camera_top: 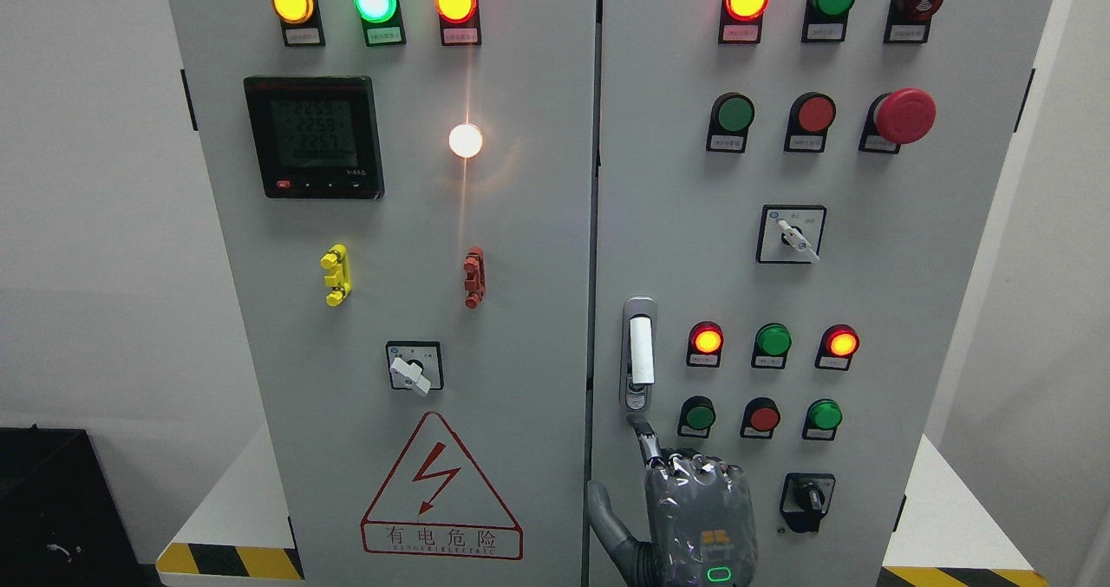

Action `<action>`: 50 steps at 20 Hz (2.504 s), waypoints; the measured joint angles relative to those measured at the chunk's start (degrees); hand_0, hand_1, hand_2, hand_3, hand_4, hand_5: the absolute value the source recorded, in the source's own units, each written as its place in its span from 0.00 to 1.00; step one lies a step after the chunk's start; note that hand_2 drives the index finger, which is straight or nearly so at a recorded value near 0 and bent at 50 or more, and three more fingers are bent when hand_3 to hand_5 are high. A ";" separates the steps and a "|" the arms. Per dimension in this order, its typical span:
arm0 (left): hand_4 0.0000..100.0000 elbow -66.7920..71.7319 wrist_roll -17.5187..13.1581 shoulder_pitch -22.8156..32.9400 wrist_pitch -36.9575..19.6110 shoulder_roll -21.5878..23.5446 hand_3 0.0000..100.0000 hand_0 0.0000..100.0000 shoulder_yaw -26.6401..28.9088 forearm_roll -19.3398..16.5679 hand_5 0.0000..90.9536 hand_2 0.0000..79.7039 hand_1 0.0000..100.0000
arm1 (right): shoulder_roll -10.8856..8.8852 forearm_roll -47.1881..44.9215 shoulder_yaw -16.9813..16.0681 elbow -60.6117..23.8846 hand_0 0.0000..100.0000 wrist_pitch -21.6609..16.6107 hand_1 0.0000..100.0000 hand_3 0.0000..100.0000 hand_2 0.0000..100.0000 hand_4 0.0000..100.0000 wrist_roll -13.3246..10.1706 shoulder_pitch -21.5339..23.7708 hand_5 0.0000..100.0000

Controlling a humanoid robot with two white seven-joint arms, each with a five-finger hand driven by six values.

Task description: Release door handle

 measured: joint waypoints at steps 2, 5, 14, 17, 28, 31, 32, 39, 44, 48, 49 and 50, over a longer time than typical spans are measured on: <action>0.00 0.00 0.00 0.00 0.00 0.00 0.00 0.12 0.00 0.00 0.00 0.00 0.56 | -0.01 -0.03 0.00 -0.40 0.46 -0.23 0.36 1.00 0.61 1.00 -0.18 0.00 1.00; 0.00 0.00 0.00 0.00 0.00 0.00 0.00 0.12 0.00 0.00 0.00 0.00 0.56 | -0.02 -0.06 -0.09 -1.24 0.44 -1.14 0.37 1.00 0.74 1.00 -0.05 0.00 1.00; 0.00 0.00 0.00 0.00 0.00 0.00 0.00 0.12 0.00 0.00 0.00 0.00 0.56 | -0.01 -0.29 -0.36 -4.20 0.39 -1.56 0.22 1.00 0.94 1.00 3.74 0.21 1.00; 0.00 0.00 0.00 0.00 0.00 0.00 0.00 0.12 0.00 0.00 0.00 0.00 0.56 | 0.00 -0.92 -0.57 -5.07 0.36 -1.37 0.17 1.00 0.98 1.00 4.62 0.21 1.00; 0.00 0.00 0.00 0.00 0.00 0.00 0.00 0.12 0.00 0.00 0.00 0.00 0.56 | 0.06 -1.86 -2.17 -6.82 0.24 -0.09 0.32 1.00 1.00 1.00 6.09 -2.75 1.00; 0.00 0.00 0.00 0.00 0.00 0.00 0.00 0.12 0.00 0.00 0.00 0.00 0.56 | 0.06 -1.90 -2.43 -7.04 0.23 0.41 0.37 1.00 1.00 1.00 6.90 -3.73 1.00; 0.00 0.00 0.00 0.00 0.00 0.00 0.00 0.12 0.00 0.00 0.00 0.00 0.56 | 0.06 -1.91 -2.54 -7.09 0.23 0.46 0.38 1.00 1.00 1.00 7.07 -4.13 1.00; 0.00 0.00 0.00 0.00 0.00 0.00 0.00 0.12 0.00 0.00 0.00 0.00 0.56 | 0.07 -2.02 -3.01 -7.33 0.24 0.74 0.35 1.00 1.00 1.00 7.53 -5.55 1.00; 0.00 0.00 0.00 0.00 0.00 0.00 0.00 0.12 0.00 0.00 0.00 0.00 0.56 | 0.09 -2.04 -3.22 -7.17 0.25 0.74 0.32 1.00 1.00 1.00 7.77 -6.66 1.00; 0.00 0.00 0.00 0.00 0.00 0.00 0.00 0.12 0.00 0.00 0.00 0.00 0.56 | 0.19 -2.05 -3.31 -6.73 0.26 0.74 0.30 1.00 1.00 1.00 7.87 -7.85 1.00; 0.00 0.00 0.00 0.00 0.00 0.00 0.00 0.12 0.00 0.00 0.00 0.00 0.56 | 0.22 -2.05 -3.32 -6.56 0.27 0.74 0.30 1.00 1.00 1.00 7.87 -8.09 1.00; 0.00 0.00 0.00 0.00 0.00 0.00 0.00 0.12 0.00 0.00 0.00 0.00 0.56 | 0.24 -2.05 -3.32 -6.39 0.27 0.74 0.30 1.00 1.00 1.00 7.87 -8.29 1.00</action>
